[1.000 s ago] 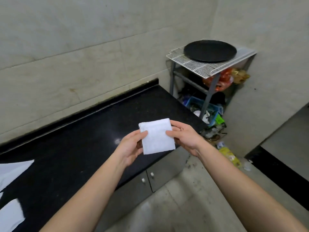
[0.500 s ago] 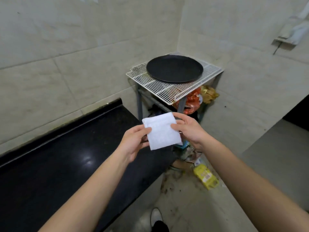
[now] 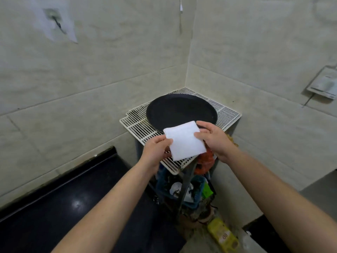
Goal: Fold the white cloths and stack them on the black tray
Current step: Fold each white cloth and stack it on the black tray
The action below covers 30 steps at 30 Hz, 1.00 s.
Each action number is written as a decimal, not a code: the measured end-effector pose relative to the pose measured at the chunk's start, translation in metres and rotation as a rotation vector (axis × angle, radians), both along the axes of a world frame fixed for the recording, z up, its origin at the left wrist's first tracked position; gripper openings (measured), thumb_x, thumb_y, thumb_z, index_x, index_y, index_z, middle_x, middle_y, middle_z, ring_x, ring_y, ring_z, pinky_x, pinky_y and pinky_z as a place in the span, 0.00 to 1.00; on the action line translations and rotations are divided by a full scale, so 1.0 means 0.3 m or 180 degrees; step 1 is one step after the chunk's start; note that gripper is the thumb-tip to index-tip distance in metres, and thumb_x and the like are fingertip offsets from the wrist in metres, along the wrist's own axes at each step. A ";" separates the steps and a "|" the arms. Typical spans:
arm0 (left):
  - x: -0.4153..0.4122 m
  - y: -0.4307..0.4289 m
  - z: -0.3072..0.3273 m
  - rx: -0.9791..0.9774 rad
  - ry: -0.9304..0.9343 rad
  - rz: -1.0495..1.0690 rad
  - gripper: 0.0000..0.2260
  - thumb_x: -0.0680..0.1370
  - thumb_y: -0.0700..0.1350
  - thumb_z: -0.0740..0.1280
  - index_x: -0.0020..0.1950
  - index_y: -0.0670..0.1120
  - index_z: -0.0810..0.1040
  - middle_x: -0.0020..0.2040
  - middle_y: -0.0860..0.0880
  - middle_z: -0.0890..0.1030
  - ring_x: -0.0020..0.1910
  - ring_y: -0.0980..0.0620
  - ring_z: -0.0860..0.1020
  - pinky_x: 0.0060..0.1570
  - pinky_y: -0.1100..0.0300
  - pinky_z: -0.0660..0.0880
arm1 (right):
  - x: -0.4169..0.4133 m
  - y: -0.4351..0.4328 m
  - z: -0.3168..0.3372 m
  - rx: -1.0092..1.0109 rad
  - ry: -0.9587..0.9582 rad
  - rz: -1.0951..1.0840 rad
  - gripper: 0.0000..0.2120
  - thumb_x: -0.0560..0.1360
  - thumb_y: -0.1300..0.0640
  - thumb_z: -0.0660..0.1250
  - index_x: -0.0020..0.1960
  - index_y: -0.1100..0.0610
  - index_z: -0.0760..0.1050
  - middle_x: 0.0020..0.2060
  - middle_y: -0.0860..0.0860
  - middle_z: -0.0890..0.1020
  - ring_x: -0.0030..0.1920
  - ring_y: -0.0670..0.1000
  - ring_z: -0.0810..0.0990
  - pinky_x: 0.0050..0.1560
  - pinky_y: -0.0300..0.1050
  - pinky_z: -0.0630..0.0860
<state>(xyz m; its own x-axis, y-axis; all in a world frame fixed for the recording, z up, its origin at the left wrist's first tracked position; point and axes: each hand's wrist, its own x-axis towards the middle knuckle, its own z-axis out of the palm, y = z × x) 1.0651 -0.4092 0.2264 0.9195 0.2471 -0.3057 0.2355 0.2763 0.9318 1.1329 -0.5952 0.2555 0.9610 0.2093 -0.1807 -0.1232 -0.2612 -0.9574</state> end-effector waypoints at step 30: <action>0.692 0.109 -0.143 0.2234 0.1225 0.1359 0.21 0.71 0.36 0.71 0.64 0.42 0.76 0.51 0.49 0.79 0.52 0.45 0.81 0.56 0.47 0.79 | 0.944 0.293 -0.257 -0.1309 -0.0894 0.1767 0.20 0.79 0.60 0.66 0.70 0.53 0.73 0.62 0.52 0.76 0.54 0.48 0.78 0.59 0.42 0.75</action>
